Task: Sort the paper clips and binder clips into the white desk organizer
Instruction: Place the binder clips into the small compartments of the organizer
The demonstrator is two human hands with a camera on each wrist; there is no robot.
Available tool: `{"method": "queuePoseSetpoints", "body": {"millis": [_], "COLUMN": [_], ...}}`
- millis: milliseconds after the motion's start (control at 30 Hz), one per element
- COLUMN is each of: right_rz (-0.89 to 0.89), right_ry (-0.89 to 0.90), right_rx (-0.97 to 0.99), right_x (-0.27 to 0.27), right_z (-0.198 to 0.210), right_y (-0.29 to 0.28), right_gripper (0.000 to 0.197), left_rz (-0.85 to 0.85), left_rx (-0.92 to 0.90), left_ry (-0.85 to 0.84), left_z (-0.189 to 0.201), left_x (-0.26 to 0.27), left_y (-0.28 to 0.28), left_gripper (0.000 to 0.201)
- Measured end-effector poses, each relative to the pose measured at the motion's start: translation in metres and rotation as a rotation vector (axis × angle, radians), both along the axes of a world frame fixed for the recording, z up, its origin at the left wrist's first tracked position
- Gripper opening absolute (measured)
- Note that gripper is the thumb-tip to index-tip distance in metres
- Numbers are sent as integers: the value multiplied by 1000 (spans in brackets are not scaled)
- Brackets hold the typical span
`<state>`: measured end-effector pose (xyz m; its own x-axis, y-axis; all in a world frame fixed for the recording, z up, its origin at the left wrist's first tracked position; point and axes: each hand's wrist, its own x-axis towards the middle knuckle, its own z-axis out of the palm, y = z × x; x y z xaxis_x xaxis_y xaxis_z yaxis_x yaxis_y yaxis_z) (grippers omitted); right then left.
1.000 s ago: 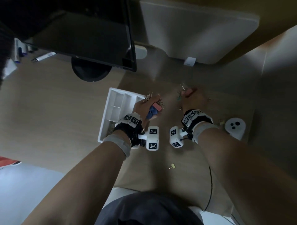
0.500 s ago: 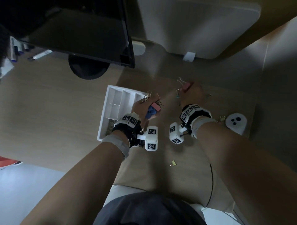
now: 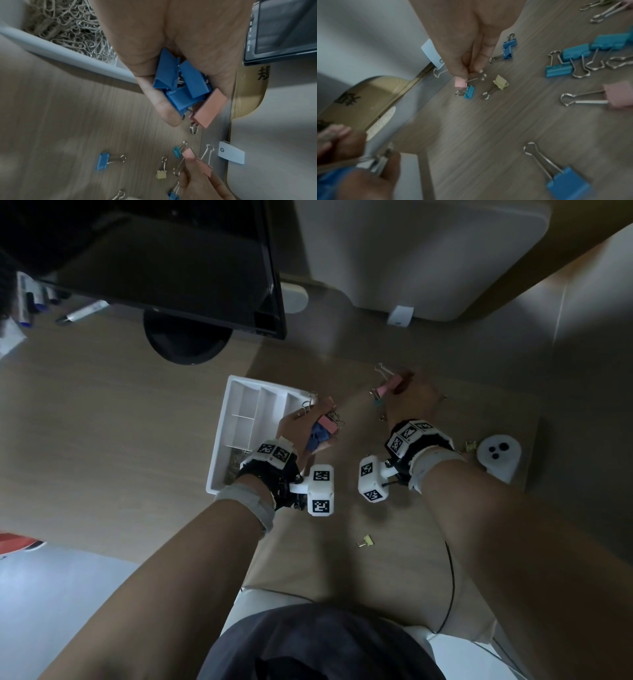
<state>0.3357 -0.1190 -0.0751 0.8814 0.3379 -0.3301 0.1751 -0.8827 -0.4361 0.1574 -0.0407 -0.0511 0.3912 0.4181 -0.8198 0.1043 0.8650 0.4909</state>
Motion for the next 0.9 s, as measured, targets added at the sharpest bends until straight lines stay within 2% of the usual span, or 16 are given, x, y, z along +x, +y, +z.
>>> {"method": "queuePoseSetpoints", "body": {"millis": [133, 233, 333, 433, 467, 533, 600, 700, 833, 900], "right_rz": [-42, -110, -87, -24, -13, 20, 77, 101, 152, 199], "right_ry": [6, 71, 158, 314, 387, 506, 577, 580, 557, 592], "right_rx": [71, 241, 398, 544, 563, 524, 467, 435, 389, 302], "right_x": [-5, -11, -27, -54, -63, -83, -100, -121, -134, -136], "right_z": [13, 28, 52, 63, 65, 67, 68, 67, 62, 60], "right_y": [-2, -3, -3, 4, 7, 14, 21, 37, 57, 62], "right_gripper": [21, 12, 24, 29, 33, 45, 51, 47, 32, 27], "left_rz": [10, -57, -62, -25, -4, 67, 115, 96, 27, -17], "left_rx": [-27, 15, 40, 93, 92, 38, 0, -18, -77, -47], "left_ry": [34, 49, 98, 192, 201, 183, 182, 220, 206, 217], "left_z": [5, 15, 28, 35, 34, 38, 48, 53, 63, 69], "left_x": [8, 10, 1, -22, -32, -51, -64, -74, -77, -76], "left_y": [-10, -13, -10, -2, 2, 5, 10, 16, 21, 22], "left_gripper": [25, 25, 41, 34, 38, 53, 50, 44, 60, 53]}}
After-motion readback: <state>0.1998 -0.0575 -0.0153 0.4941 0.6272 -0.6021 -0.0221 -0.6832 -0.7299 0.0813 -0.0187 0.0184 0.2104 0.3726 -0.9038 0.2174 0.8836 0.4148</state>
